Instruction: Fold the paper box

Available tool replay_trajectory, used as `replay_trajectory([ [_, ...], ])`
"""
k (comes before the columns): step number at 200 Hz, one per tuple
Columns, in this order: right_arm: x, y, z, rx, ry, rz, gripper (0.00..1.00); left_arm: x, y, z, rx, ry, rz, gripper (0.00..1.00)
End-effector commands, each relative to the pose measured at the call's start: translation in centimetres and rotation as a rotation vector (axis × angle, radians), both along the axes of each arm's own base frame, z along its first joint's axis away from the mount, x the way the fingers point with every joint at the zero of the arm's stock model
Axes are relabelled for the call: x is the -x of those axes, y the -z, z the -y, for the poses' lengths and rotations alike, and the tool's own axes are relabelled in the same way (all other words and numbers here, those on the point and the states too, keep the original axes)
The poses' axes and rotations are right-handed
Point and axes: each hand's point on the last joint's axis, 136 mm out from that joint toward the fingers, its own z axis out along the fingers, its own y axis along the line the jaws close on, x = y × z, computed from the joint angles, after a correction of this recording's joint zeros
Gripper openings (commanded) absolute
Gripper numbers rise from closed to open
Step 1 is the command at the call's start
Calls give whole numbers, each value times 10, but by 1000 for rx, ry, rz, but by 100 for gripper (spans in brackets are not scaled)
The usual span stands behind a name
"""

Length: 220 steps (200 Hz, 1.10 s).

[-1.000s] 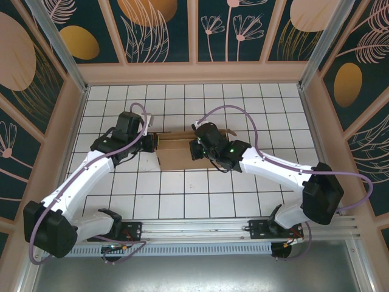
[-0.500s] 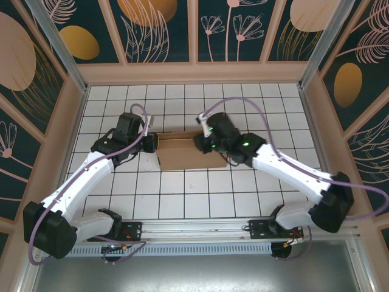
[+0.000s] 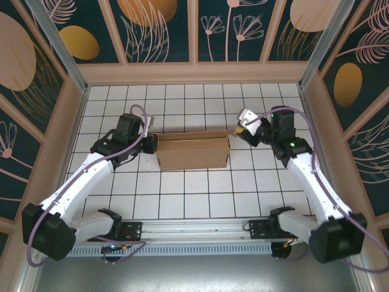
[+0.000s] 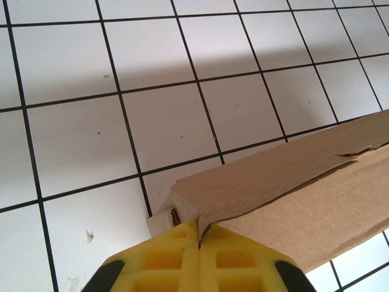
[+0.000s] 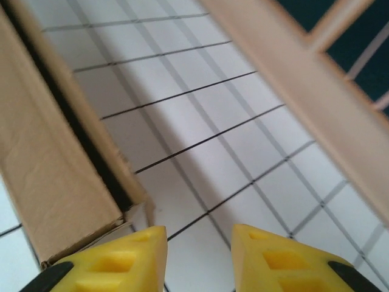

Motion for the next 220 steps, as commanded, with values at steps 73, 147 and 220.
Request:
replay_trajectory([
  [73, 8, 5, -16, -52, -167, -94, 28, 21, 17, -4, -18, 25, -61, 0],
  [147, 14, 14, -23, -36, -141, -160, 17, 17, 13, -1, -12, 26, -65, 0],
  [220, 3, 25, -16, -17, -63, -173, 10, 17, 13, -2, -16, 22, -62, 0],
])
